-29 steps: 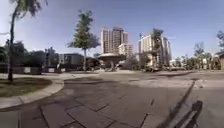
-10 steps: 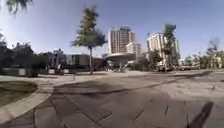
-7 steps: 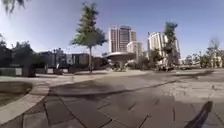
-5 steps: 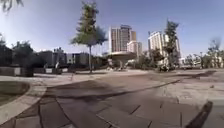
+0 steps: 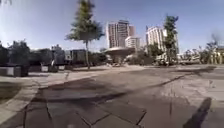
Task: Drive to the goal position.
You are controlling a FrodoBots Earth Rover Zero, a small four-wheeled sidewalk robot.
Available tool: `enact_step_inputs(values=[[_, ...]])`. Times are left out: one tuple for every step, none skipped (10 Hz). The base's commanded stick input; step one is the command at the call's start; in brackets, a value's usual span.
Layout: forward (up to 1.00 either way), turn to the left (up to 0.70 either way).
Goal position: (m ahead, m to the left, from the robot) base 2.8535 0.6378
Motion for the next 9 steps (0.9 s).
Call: enact_step_inputs(values=[[0.70, 0.01], [0.70, 0.01], [0.70, 0.01], [0.70, 0.01], [0.70, 0.01], [0.70, 0.01], [0.70, 0.01], [0.70, 0.01], [0.70, 0.01]])
